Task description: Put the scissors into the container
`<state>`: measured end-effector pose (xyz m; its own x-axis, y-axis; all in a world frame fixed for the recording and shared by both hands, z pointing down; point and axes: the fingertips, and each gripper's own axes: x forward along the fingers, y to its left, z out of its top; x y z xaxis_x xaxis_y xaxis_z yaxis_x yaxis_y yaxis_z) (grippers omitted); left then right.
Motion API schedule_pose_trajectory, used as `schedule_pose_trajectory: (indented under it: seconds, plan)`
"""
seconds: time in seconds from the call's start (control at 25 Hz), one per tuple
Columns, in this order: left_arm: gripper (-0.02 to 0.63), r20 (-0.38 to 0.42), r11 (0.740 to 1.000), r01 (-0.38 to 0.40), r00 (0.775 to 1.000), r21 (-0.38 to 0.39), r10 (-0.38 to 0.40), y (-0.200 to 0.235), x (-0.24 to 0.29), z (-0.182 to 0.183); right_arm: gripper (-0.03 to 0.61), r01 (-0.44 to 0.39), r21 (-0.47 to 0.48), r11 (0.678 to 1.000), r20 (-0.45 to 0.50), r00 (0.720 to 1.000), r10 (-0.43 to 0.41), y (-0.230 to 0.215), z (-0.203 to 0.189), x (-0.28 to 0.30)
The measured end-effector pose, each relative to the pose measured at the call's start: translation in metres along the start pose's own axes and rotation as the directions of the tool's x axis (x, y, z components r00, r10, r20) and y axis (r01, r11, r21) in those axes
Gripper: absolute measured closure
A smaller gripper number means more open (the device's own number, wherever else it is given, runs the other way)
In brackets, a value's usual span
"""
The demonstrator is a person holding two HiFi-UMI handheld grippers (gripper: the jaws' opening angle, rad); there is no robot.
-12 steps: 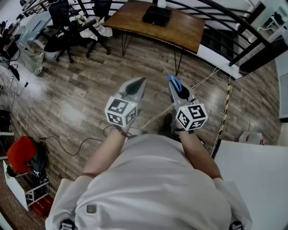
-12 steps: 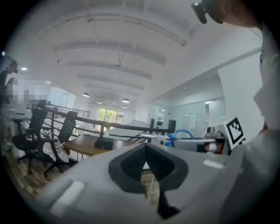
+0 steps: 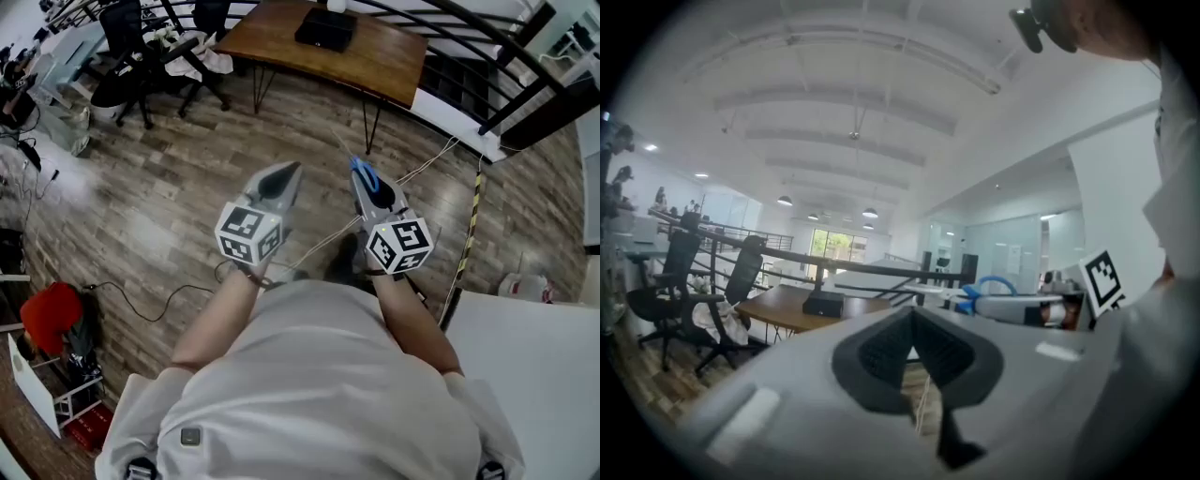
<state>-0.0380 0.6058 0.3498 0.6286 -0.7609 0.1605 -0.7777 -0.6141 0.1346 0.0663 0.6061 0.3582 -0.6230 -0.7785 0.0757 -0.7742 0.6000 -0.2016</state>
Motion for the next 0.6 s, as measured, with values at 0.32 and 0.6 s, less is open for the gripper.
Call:
schedule_pose_trajectory:
  seconds: [0.32,0.6]
  plan:
    - [0.611,-0.007,0.999,-0.037,0.999,-0.014,0.037,0.023,0.033,0.004,0.520,-0.027,-0.002,1.000,0.000,1.000,0.027,-0.032,0.010,0.028]
    - [0.611,-0.002,0.998,-0.050,0.999,-0.048,0.050,0.041,0.098,0.005,0.520,-0.043,0.007,0.999,-0.004,0.999,0.043,-0.091,0.013,0.057]
